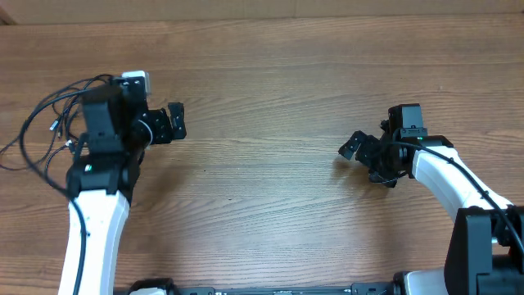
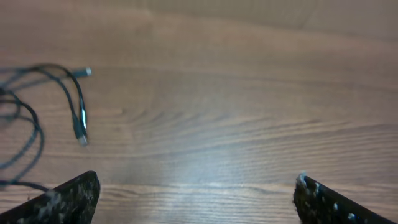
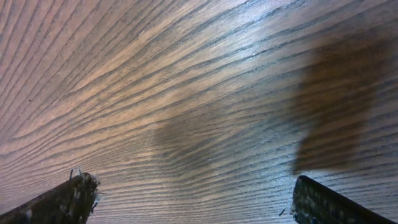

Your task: Untangle cables

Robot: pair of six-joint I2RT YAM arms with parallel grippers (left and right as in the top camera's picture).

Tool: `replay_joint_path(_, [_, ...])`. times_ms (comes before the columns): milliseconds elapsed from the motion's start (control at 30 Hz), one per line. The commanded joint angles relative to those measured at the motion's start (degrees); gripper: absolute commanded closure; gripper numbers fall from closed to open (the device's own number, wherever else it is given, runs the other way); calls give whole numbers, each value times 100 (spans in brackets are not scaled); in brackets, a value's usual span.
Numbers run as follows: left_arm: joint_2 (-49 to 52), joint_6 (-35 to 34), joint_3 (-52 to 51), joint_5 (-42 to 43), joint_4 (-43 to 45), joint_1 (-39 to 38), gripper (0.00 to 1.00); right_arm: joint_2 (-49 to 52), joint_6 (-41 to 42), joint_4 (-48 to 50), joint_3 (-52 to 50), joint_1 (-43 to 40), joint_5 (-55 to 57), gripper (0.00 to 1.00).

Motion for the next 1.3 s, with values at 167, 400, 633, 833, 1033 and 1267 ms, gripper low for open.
replay_joint_path(167, [-46, 109, -31, 85, -109, -39, 1, -24, -2, 26, 35, -13, -15, 0])
replay_joint_path(400, [63, 109, -85, 85, -114, -39, 0, -24, -2, 26, 35, -13, -15, 0])
replay_joint_path(633, [-94, 109, -210, 85, -251, -39, 1, -24, -2, 28, 35, -13, -15, 0])
replay_joint_path(833, [-640, 109, -533, 83, -256, -39, 1, -24, -2, 26, 35, -13, -15, 0])
replay_joint_path(1033, [-1663, 109, -1471, 85, -254, -39, 0, -24, -2, 26, 35, -13, -15, 0])
replay_joint_path(1267, [-3058, 109, -3036, 85, -262, -39, 1, -24, -2, 28, 35, -13, -15, 0])
